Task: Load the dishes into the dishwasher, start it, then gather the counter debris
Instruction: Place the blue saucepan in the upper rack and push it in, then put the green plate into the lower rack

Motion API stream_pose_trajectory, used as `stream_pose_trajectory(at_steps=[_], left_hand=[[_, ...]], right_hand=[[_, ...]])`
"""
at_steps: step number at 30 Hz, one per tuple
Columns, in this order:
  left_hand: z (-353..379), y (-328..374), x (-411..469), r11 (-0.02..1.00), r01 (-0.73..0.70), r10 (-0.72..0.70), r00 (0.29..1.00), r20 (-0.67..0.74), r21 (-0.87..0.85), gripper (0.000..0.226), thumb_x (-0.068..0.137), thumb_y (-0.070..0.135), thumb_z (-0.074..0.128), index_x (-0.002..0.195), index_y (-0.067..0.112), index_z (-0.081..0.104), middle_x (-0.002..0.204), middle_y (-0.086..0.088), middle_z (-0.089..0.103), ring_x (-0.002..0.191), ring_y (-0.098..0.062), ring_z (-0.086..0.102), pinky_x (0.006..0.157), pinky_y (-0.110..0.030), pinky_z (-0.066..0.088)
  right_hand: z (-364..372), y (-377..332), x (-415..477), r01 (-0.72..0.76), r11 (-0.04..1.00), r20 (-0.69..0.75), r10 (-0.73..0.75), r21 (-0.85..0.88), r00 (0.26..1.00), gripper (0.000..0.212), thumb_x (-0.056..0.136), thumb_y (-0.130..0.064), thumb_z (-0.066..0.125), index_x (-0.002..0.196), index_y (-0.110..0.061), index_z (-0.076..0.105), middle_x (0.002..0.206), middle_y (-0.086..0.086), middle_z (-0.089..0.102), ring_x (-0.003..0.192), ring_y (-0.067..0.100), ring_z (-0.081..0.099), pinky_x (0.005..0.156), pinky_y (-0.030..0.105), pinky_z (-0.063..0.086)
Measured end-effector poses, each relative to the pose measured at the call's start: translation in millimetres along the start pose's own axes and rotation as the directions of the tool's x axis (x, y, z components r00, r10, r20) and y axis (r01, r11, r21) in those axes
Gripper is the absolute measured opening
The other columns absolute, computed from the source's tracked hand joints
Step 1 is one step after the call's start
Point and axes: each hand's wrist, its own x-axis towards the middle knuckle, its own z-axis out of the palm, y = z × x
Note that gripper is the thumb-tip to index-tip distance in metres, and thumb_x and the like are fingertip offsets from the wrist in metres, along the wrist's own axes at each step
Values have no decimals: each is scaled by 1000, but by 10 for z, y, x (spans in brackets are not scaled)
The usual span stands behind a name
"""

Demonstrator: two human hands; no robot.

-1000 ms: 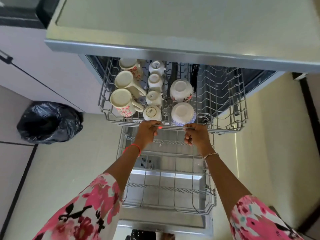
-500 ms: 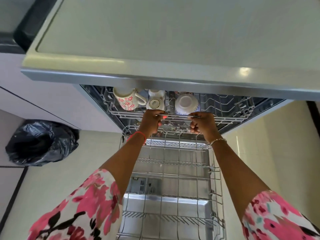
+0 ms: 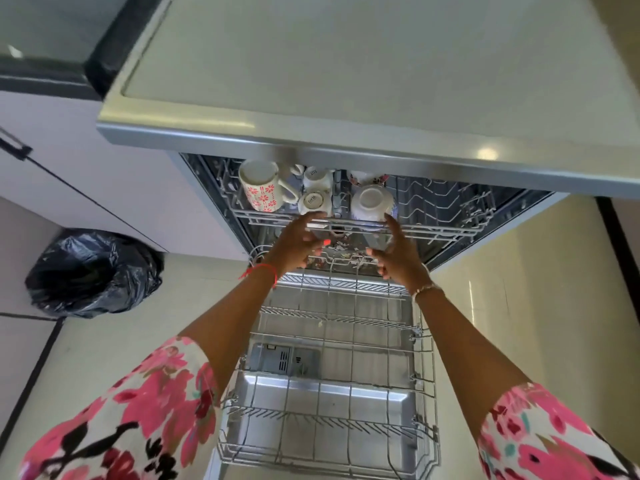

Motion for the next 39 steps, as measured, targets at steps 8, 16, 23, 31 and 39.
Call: stream_pose_trajectory(at_steps=[8,16,23,31,39], left_hand=[[-178,-190,-1354,886,-44,18,998,59,462,59,88,34,60,139,19,36,139,-9,47,125,-24,46,106,-37,37],[-251,-150,-3115,574,-90,167,986,-9,814,71,90,48,48,145,12,22,154,-5,20,143,-21,12,117,-35,12],[-952,-18,-3882,581,-1,245,954,-174,814,61,91,45,45,141,13,29,149,-3,28,142,-21,14,117,-36,9],[-2355,-317,-4041,622,20,351,886,-302,783,48,90,38,50,130,12,44,136,-3,43,132,-21,31,114,-32,17],[-4021,-706,-3957,698,40,336,863,-377,715,41,88,30,54,121,6,54,128,-10,52,125,-25,43,107,-31,25]], right_hand=[[36,-151,-1177,82,811,153,9,-579,988,70,93,-32,52,148,-10,14,146,20,33,135,33,33,109,48,31],[380,-711,-2801,227,707,258,-65,-669,964,58,94,-33,49,142,-7,27,145,14,32,135,26,30,106,35,30],[718,-1382,-3362,356,647,317,-182,-674,931,57,95,-35,46,142,-7,27,149,13,28,137,27,29,111,40,28],[1745,-2464,-3123,460,572,366,-279,-680,888,50,96,-33,43,136,-3,35,143,17,34,131,34,36,106,42,33],[2941,-3574,-2676,473,639,325,-344,-607,881,45,98,-33,40,132,-4,38,133,13,38,120,30,42,100,41,38]])
